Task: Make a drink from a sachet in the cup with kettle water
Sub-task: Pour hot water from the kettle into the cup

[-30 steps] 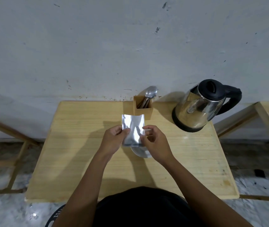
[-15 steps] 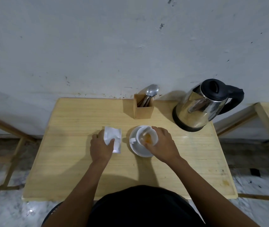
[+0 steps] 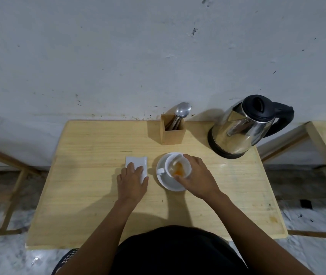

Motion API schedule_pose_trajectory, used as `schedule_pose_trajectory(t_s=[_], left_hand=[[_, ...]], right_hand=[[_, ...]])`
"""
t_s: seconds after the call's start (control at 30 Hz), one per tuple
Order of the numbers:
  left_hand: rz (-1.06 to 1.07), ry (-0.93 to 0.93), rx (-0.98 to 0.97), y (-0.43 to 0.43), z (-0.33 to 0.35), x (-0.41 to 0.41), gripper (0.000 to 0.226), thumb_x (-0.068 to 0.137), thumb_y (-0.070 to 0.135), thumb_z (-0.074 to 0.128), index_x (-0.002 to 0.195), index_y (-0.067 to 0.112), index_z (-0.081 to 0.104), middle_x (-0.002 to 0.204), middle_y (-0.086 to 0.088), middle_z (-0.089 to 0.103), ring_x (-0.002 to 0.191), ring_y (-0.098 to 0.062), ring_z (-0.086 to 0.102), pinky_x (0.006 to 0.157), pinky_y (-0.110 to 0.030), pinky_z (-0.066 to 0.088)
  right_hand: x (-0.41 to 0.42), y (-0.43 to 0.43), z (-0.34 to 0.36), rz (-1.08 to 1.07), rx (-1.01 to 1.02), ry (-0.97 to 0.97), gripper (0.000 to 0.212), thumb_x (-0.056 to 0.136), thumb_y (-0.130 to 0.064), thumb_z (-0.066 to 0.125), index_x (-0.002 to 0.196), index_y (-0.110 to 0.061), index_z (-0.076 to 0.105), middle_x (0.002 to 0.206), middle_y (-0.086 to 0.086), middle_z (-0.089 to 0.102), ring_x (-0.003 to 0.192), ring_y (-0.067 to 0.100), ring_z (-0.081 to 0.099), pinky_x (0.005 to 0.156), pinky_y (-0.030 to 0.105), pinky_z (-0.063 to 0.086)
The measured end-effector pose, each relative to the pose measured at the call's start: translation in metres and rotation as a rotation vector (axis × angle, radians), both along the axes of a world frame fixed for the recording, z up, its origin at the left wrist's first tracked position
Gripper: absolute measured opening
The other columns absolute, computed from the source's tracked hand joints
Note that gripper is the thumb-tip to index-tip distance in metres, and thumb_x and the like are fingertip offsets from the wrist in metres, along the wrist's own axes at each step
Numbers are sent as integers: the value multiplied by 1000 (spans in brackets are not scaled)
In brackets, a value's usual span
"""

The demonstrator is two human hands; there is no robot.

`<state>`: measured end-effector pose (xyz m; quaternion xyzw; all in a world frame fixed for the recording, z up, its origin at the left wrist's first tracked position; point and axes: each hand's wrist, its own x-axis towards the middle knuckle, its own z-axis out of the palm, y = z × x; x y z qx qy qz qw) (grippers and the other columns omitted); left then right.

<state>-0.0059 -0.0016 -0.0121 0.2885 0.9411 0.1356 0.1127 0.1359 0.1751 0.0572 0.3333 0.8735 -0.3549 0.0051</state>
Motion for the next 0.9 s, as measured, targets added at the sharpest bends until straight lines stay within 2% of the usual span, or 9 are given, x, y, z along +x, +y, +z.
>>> schedule_pose_trajectory(t_s=[0.13,0.2,0.3,0.43,0.5,0.6,0.7,0.73,0.9], left_hand=[[-8,-64,259,14,16,6,34,89,39,57,116,20,64,121,-1,61,109,-26,56,88,-41,45],[-11,-195,403,25,28,14,31,93,39,53,113,20,65,113,2,64,98,-21,61,82,-39,50],[-9,-281,452,41,37,23,33,93,47,48,111,24,64,103,5,66,86,-16,63,77,-37,52],[78,-335,431,56,40,28,31,92,41,51,113,23,65,101,4,67,90,-16,63,78,-39,55],[140,-349,423,60,39,29,27,92,36,52,108,21,68,98,1,70,90,-19,65,77,-39,55],[210,-365,426,66,39,33,24,92,32,53,101,18,70,90,-1,72,84,-22,66,72,-37,55],[284,-362,439,72,39,39,23,92,28,54,98,14,70,87,-4,72,83,-24,65,70,-32,50],[304,-351,440,74,40,41,23,92,27,54,97,12,70,87,-5,72,83,-24,65,70,-31,49],[381,-296,446,81,40,51,24,93,25,52,96,10,70,89,-8,72,84,-26,65,68,-30,45]], right_hand=[[11,11,8,-146,-38,147,48,89,-48,62,133,-33,51,132,-10,52,117,8,51,94,34,47],[19,19,15,-254,-21,245,31,90,-42,63,119,-32,62,121,-11,59,107,6,56,88,31,48],[36,36,24,-403,12,354,10,90,-33,66,95,-26,71,102,-11,67,97,5,60,86,34,51],[63,60,35,-539,96,418,16,86,-36,70,84,-20,72,97,-8,69,94,3,61,84,28,51],[73,71,43,-586,123,447,20,86,-37,70,79,-19,70,99,-8,68,96,7,62,84,31,52],[84,92,56,-641,210,499,19,89,-40,66,91,-21,68,112,-3,62,107,11,57,90,33,49],[87,118,71,-697,279,547,31,90,-43,64,111,-21,65,126,-3,52,119,7,46,94,16,35],[86,128,76,-702,286,543,36,90,-44,63,117,-21,62,131,-3,48,124,7,42,95,14,32],[80,186,86,-566,279,429,57,90,-57,53,136,-23,51,144,-2,39,135,14,36,107,30,34]])
